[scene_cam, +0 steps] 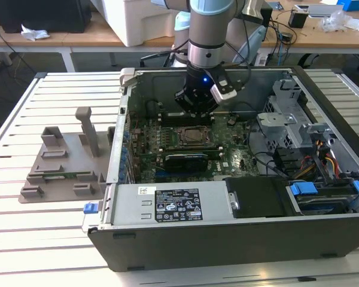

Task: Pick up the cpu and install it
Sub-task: 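Install the first cpu locking lever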

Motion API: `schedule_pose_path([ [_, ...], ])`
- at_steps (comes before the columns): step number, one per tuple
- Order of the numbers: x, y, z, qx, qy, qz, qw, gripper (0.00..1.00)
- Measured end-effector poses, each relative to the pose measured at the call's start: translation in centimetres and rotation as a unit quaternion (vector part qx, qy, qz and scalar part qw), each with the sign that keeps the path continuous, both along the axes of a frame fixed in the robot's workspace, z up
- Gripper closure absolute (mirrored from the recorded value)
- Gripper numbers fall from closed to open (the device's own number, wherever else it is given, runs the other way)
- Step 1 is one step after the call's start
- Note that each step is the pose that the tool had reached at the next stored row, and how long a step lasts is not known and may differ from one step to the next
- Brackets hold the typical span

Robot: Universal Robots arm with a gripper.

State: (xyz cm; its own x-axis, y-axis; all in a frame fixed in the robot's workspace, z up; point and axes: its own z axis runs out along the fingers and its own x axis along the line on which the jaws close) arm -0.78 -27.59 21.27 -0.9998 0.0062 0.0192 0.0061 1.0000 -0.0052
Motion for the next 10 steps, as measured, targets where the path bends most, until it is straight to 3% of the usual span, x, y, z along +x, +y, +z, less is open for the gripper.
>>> schedule_pose_path([
  [5,0.0,-1.09,0.0,-0.0001,0.0,0.0,1.0,0.89],
  [8,0.0,-2.76,0.0,-0.0001,0.0,0.0,1.0,0.89],
  [10,0.0,-3.32,0.01,-0.0001,0.0,0.0,1.0,0.89],
])
